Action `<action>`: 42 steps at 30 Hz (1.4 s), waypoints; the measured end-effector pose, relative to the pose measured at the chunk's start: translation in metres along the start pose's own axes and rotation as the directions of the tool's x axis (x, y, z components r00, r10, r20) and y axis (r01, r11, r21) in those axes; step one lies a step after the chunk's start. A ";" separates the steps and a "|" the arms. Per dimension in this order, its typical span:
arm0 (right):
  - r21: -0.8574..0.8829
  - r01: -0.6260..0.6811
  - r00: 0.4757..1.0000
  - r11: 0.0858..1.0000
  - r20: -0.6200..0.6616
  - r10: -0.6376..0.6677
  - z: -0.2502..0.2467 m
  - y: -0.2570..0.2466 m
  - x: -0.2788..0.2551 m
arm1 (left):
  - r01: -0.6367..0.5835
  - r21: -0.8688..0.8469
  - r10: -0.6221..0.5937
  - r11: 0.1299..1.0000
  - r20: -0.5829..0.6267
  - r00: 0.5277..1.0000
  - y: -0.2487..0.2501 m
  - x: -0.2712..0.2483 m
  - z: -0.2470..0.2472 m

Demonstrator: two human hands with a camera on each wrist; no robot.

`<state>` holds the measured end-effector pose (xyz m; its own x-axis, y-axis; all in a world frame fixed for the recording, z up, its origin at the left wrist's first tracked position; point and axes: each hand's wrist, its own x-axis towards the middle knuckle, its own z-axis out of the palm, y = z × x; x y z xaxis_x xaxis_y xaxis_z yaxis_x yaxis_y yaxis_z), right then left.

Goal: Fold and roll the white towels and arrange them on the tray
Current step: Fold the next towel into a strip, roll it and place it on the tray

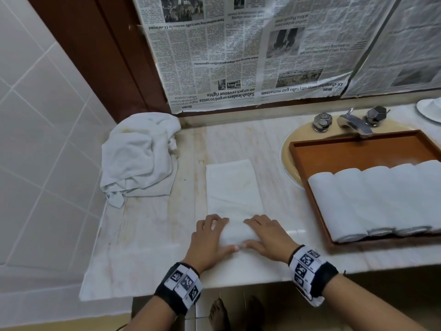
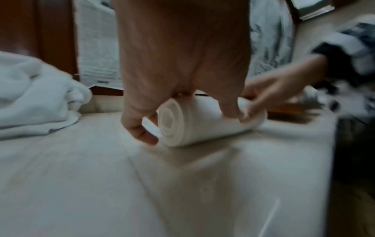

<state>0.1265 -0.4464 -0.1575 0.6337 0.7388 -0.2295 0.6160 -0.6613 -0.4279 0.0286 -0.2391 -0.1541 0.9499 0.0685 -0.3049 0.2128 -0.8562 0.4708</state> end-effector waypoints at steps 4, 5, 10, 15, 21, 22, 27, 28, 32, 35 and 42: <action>0.232 -0.056 0.984 0.971 0.180 0.014 -0.020 0.003 0.013 | -0.050 0.196 0.078 0.979 -0.138 0.987 0.003 -0.009 0.014; 0.238 -0.053 0.980 0.970 0.200 0.004 -0.021 0.002 0.012 | -0.035 0.185 0.057 0.982 -0.114 0.992 0.002 -0.008 0.014; -0.199 -0.042 0.996 0.979 -0.081 0.026 0.000 -0.015 -0.009 | 0.059 -0.002 -0.058 0.998 0.091 0.994 0.002 0.009 -0.007; -0.195 -0.004 0.999 0.981 -0.033 -0.002 0.003 -0.010 -0.005 | 0.068 -0.094 -0.056 0.993 0.121 0.991 0.005 0.012 -0.009; 0.157 -0.096 0.977 0.983 0.204 0.063 -0.024 -0.002 0.016 | -0.077 0.165 0.106 0.983 -0.178 0.978 0.003 -0.008 0.015; 0.200 -0.105 0.970 0.974 0.237 0.056 -0.025 -0.002 0.015 | -0.065 0.165 0.091 0.984 -0.156 0.984 0.004 -0.008 0.012; -0.073 -0.008 0.994 0.997 -0.108 0.000 -0.007 -0.002 -0.006 | 0.015 -0.158 -0.003 0.987 0.074 0.997 -0.002 0.012 -0.015; -0.169 0.013 0.983 0.986 -0.179 -0.043 0.001 -0.004 -0.010 | 0.011 -0.197 0.006 0.980 0.085 0.996 -0.002 0.017 -0.018; -0.171 0.034 0.978 0.985 -0.197 -0.068 0.005 -0.004 -0.001 | 0.048 -0.233 -0.049 0.971 0.003 0.999 0.002 0.021 -0.014; 0.053 -0.046 0.999 0.998 -0.027 0.047 -0.013 0.001 0.015 | 0.023 -0.032 -0.029 0.999 -0.178 0.984 0.007 0.011 -0.001; 0.175 -0.111 0.979 0.978 0.189 0.077 -0.036 -0.004 0.018 | 0.046 -0.026 -0.047 0.999 -0.029 0.998 0.002 0.007 0.001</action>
<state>0.1522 -0.4353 -0.1285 0.5796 0.6968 -0.4226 0.4509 -0.7062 -0.5459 0.0359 -0.2406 -0.1562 0.9449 0.1233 -0.3031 0.2627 -0.8383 0.4778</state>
